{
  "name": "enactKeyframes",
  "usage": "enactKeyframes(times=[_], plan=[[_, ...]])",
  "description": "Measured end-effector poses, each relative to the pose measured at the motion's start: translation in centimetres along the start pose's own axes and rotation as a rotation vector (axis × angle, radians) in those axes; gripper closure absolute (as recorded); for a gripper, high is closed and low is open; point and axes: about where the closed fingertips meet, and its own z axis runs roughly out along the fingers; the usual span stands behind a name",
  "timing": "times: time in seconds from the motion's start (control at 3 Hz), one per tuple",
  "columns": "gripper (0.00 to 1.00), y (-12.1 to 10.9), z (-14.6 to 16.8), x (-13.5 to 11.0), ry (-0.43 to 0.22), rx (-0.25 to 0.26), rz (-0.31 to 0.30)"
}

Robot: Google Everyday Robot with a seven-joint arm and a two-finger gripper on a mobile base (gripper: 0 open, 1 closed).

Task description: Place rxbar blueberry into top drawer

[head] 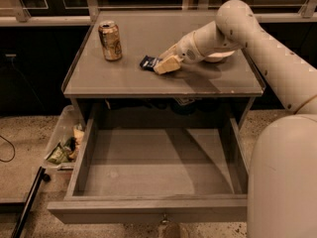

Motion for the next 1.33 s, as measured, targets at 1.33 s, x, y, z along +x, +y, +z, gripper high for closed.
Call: enactKeyframes(times=[1.33], plan=[[1.0,2.7,-1.6,1.2,-0.027,-0.041,-0.011]])
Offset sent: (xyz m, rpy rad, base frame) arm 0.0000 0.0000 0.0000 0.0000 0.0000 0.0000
